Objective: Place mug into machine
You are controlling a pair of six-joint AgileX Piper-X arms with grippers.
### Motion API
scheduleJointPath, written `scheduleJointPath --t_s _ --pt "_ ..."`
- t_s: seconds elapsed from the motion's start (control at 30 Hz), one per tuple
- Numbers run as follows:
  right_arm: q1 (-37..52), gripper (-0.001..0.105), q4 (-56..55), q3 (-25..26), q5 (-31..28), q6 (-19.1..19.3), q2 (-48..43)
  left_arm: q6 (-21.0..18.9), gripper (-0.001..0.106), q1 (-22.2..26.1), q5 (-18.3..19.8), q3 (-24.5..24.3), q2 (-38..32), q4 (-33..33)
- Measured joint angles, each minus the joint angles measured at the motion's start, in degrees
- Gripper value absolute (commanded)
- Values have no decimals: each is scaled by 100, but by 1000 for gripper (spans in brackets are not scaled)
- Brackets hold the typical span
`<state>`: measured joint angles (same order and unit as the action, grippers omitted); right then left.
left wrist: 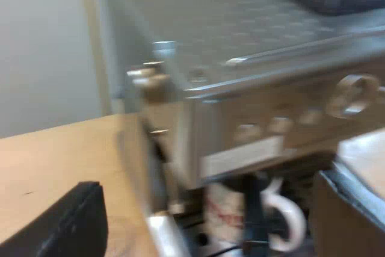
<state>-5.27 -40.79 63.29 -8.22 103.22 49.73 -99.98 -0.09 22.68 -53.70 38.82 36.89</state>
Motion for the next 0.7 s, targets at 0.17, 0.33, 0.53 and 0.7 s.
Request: scheduleJointPath --t_s 0.17,0.33,0.53,0.7 --pt "907 55 -156 -215 404 110 -298 27 71 196 -12 0 -191 56" --pt "1029 55 -186 -611 445 124 -822 216 71 -10 -12 0 -574 359" --pt "1029 55 -571 -1025 451 124 -1634 301 71 -253 -12 0 -1050 799" --pt "1029 55 -864 -1331 451 124 -2300 310 71 -259 -12 44 -1635 1038"
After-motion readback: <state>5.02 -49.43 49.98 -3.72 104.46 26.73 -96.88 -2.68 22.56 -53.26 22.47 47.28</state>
